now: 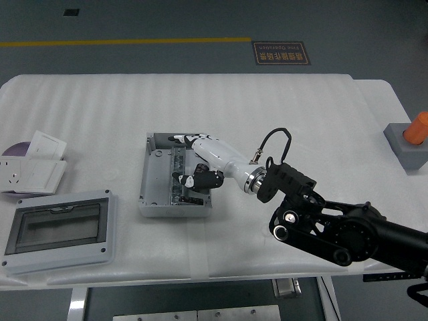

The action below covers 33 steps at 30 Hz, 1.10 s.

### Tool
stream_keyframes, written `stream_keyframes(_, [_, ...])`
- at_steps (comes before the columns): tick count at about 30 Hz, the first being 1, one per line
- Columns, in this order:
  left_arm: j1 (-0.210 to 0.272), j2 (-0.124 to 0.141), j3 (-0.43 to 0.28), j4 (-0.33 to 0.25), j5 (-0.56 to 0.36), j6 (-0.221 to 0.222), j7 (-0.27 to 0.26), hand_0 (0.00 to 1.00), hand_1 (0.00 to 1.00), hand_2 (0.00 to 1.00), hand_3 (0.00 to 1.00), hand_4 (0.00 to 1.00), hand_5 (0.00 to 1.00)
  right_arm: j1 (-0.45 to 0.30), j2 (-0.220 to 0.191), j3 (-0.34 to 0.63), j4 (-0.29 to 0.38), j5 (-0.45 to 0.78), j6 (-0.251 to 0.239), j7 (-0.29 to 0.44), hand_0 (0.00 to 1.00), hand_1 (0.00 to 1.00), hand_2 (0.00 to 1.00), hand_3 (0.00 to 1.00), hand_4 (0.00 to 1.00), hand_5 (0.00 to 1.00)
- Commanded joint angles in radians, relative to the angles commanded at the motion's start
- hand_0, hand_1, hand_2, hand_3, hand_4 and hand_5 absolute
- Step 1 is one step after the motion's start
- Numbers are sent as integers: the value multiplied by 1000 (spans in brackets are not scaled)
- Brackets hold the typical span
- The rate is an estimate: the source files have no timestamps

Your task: Pick up the battery,place it into the box

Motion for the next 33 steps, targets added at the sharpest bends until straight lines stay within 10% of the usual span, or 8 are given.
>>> stream_keyframes(18, [5, -2, 9, -2, -12, -3, 6, 609, 669, 576, 537, 462, 543, -273, -179, 412, 8, -7, -75, 42, 910, 881, 896, 963, 672, 365])
stream_keyframes(33, [9, 14, -15, -3, 26, -8, 24, 611, 669, 575, 538, 460, 534, -441, -188, 638, 16, -41, -86, 83, 908, 875, 892, 960, 669, 367])
